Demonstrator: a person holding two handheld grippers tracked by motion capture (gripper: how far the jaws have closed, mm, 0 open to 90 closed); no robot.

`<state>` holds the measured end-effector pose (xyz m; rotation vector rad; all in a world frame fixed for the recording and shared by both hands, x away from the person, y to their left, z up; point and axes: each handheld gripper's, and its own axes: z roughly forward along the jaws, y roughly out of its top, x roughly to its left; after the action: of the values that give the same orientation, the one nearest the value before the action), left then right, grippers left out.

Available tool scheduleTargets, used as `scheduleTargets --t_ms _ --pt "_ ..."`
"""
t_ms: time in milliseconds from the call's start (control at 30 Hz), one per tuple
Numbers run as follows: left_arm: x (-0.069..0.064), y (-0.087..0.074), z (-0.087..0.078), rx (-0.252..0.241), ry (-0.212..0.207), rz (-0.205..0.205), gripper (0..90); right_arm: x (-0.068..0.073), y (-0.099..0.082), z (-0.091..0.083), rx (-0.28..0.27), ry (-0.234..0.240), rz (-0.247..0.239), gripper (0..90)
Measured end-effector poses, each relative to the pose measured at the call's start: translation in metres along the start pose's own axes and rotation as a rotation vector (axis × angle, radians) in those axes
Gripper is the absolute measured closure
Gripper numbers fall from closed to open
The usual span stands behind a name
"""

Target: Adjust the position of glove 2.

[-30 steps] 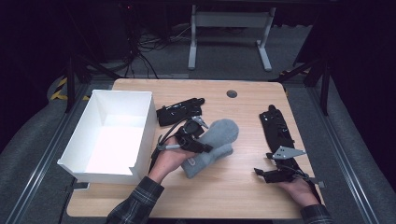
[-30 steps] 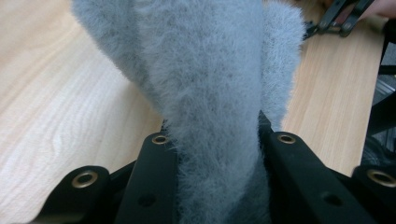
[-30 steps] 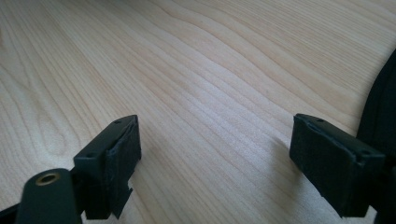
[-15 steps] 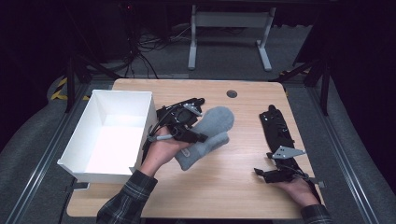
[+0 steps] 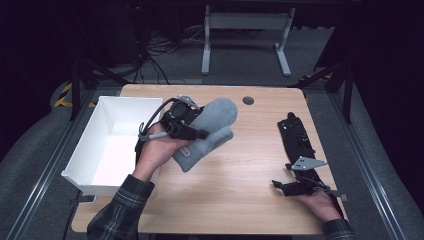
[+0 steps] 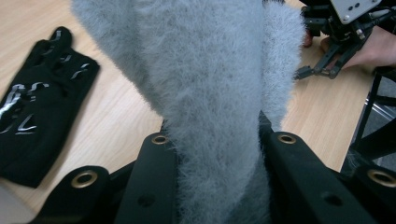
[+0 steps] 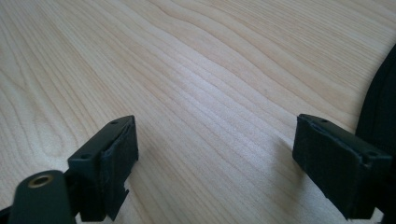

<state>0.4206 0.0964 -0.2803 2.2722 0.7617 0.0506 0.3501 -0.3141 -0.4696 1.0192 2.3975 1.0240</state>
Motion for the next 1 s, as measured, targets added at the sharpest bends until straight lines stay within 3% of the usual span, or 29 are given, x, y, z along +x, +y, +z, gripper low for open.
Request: scheduleTargets --t_ms 533,800,1000 --pt "0.029 -0.011 -0.05 -0.044 0.056 -0.068 73.7 0.0 0.0 0.0 -0.001 0.002 0.002 14.8" --pt "0.044 -0.026 -0.07 -0.066 0.1 -0.117 73.7 0.0 0.0 0.0 0.0 0.0 0.002 14.8" --pt "0.057 -0.046 -0.088 -0.091 0.147 -0.172 73.7 0.0 0.0 0.0 -0.001 0.002 0.002 14.8"
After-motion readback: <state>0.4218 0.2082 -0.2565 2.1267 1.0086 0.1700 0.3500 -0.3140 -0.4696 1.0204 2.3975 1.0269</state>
